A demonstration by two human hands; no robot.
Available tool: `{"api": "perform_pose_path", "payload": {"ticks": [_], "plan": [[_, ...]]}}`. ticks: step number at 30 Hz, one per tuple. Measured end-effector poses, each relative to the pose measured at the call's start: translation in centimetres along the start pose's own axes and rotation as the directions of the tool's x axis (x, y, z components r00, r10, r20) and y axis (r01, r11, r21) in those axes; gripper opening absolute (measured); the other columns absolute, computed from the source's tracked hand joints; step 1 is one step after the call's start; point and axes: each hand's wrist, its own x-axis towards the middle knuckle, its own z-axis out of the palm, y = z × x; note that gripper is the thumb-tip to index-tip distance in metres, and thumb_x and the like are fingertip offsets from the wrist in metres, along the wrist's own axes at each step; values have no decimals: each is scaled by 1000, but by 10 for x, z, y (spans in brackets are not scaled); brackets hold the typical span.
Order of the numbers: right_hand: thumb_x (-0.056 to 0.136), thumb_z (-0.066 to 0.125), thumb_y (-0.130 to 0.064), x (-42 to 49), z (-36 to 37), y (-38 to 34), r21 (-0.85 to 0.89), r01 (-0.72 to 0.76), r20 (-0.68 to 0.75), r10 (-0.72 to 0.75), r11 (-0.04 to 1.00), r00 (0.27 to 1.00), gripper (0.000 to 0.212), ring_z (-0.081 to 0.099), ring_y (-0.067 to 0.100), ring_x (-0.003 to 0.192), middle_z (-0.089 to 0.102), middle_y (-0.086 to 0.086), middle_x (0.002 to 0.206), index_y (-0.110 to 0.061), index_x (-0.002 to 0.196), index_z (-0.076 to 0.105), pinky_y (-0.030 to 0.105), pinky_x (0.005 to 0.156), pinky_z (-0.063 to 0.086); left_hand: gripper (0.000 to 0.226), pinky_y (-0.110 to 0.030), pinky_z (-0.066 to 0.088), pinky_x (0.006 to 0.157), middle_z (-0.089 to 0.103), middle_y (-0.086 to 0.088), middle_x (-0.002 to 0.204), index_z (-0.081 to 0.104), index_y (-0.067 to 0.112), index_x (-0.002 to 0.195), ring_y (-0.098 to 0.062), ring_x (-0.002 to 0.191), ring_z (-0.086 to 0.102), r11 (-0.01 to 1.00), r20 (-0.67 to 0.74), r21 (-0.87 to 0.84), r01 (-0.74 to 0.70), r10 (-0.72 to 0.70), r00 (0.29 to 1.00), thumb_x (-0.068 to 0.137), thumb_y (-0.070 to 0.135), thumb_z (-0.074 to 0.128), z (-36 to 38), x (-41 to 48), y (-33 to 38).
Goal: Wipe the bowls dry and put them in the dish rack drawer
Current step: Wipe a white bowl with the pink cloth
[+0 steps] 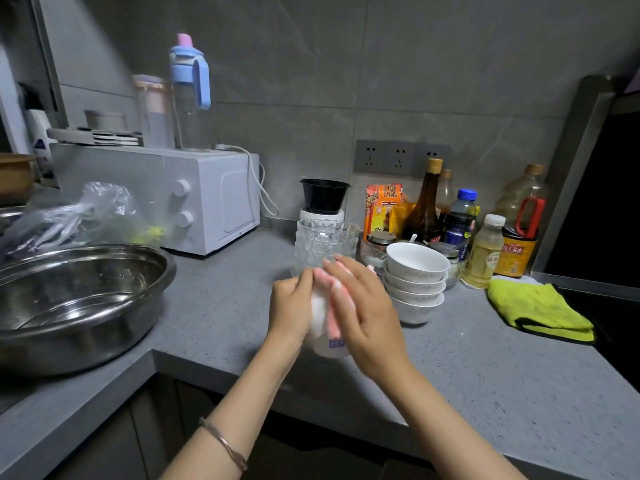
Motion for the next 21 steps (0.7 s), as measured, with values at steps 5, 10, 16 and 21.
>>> {"api": "perform_pose_path", "payload": {"ticks": [5,10,16,21], "plan": [[101,32,-46,6,-4,1,508,-442,101,459,739,883,41,63,-2,80,68,-14,88,-23,105,66,14,64,47,30,-16,39,41,57,1,49,57,9,66,-14,43,56,976,-46,-191,100,-111,993,94,18,49,-3,-6,9],[99,35,-41,5,-13,-1,561,-616,191,638,553,746,54,40,7,34,43,5,48,2,69,49,14,31,27,30,-23,44,53,64,-4,68,61,10,79,-15,59,61,977,37,-145,155,-151,988,96,29,47,-6,-6,-1],[92,43,-45,13,-16,12,435,-410,100,410,801,907,53,44,5,48,46,-5,47,-19,46,45,18,50,33,46,-21,39,52,55,6,51,53,12,59,-6,50,52,989,212,112,-96,70,975,98,33,45,-6,-2,10],[94,41,-45,2,-7,11,401,-341,20,365,850,931,47,53,1,60,60,-9,60,-19,58,58,24,59,39,58,-30,32,52,45,4,41,43,17,39,-17,45,45,965,125,153,-211,193,973,96,28,53,2,-5,1]]}}
